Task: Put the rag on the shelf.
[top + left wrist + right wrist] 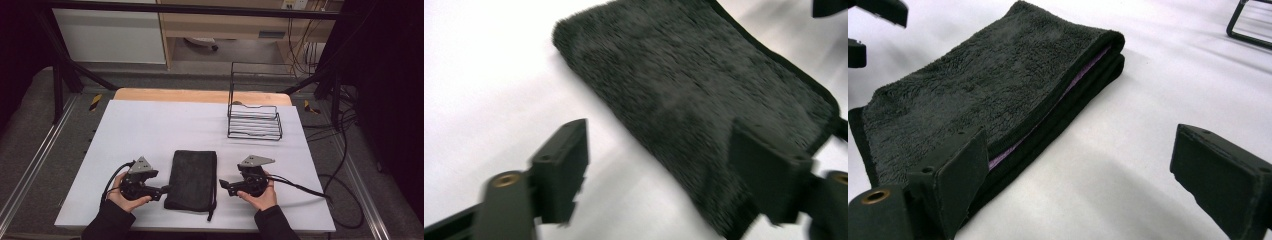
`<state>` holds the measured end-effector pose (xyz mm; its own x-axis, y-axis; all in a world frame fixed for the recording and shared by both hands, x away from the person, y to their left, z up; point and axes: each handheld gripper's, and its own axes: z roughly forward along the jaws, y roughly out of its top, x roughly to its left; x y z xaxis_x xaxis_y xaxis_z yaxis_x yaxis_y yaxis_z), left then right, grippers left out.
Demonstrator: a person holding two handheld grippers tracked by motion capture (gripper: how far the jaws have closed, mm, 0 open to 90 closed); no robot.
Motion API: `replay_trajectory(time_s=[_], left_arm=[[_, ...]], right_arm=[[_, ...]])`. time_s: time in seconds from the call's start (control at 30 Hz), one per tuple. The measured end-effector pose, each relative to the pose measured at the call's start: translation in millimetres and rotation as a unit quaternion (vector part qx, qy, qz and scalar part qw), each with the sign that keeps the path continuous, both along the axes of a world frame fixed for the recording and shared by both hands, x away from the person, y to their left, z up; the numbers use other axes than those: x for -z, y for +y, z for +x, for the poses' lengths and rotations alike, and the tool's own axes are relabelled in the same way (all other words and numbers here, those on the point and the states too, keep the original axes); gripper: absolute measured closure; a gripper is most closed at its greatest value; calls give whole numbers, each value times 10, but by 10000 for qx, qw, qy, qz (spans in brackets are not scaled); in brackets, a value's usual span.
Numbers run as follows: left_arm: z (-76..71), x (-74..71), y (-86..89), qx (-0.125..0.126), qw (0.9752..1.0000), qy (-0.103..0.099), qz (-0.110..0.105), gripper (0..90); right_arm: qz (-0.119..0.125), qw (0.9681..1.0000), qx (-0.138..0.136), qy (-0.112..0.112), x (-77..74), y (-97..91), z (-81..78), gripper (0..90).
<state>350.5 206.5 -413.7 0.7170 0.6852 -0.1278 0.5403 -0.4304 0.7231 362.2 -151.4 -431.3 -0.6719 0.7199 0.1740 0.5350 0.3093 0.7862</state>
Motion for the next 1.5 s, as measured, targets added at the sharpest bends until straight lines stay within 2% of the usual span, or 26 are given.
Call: replay_trajectory(time_s=[0.1, 0.23, 0.33, 0.47, 0.73, 0.8, 0.87, 0.97, 1.07, 1.13, 1.27, 1.43, 1.5], left_arm=[[88, -24, 5, -63, 10000, 15, -29, 166], [226, -103, -13, -147, 9998, -114, 5, 137], [356, -163, -46, -244, 9995, -186, 36, 131], [545, -199, -117, -318, 9993, -184, 11, 131], [843, -118, -244, -596, 9980, -170, 125, 152], [917, -65, -248, -711, 9973, -102, 153, 190], [973, -1, -253, -802, 9966, 65, 157, 225], [1028, 89, -271, -818, 9963, 228, 160, 314], [1071, 152, -298, -820, 9961, 303, 115, 393], [1089, 189, -321, -792, 9961, 389, 39, 441], [1105, 272, -363, -766, 9958, 499, 62, 506], [1099, 286, -368, -700, 9952, 676, -64, 630], [1103, 289, -363, -692, 9947, 750, -84, 652]], right_arm=[[9, 10000, -1, -6, -7, -6, 13, 73], [29, 10000, 61, -14, -8, -3, 3, 62], [18, 10000, 86, 1, -10, -4, -2, 61], [-1, 10000, 72, 25, -2, 0, -9, 62], [-59, 9999, 69, 66, 15, 8, -17, 54], [-69, 9999, 79, 67, 16, 9, -16, 53], [-89, 9999, 80, 61, 19, 8, -17, 54], [-97, 9999, 76, 60, 24, 10, -14, 57], [-136, 9998, 77, 79, 37, 16, -3, 60], [-131, 9998, 77, 86, 42, 20, 0, 64], [-108, 9999, 90, 87, 36, 18, 0, 68], [-104, 9998, 98, 125, 45, 28, 17, 70], [-85, 9998, 106, 108, 44, 26, 35, 72]])
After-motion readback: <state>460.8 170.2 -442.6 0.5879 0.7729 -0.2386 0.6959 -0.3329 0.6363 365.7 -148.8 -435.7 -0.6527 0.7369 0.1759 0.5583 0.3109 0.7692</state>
